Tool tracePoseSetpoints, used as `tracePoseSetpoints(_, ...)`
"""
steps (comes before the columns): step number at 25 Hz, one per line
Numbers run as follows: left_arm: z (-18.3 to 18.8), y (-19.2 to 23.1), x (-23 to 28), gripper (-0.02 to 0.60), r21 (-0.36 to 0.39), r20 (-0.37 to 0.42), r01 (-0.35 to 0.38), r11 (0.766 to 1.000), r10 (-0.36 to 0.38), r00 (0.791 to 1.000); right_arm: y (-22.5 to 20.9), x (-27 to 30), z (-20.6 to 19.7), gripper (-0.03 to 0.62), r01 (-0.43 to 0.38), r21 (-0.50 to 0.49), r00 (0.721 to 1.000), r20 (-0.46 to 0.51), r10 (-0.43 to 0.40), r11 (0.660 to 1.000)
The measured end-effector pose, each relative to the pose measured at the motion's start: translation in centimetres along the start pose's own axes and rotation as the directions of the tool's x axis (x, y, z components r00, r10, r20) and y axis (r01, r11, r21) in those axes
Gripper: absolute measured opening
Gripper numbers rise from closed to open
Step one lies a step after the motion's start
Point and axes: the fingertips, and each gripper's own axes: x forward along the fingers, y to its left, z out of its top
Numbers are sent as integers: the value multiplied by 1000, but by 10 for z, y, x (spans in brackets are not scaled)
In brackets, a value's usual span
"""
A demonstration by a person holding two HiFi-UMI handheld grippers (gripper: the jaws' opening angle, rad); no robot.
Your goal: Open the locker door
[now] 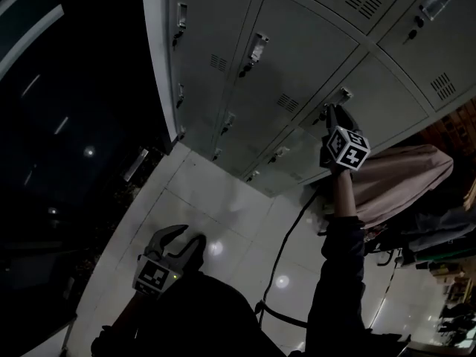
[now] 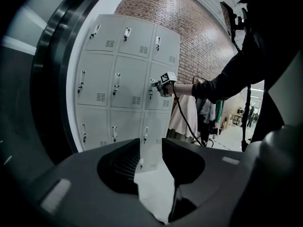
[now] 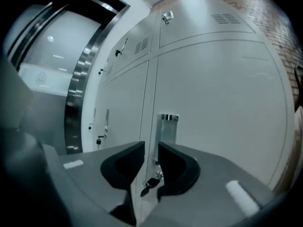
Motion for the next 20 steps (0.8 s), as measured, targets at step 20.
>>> tracePoseSetpoints(20,11,-9,34,163,53,-11,122,991,-122,993,32,-97,-14,80,-111,14,986,126,109,994)
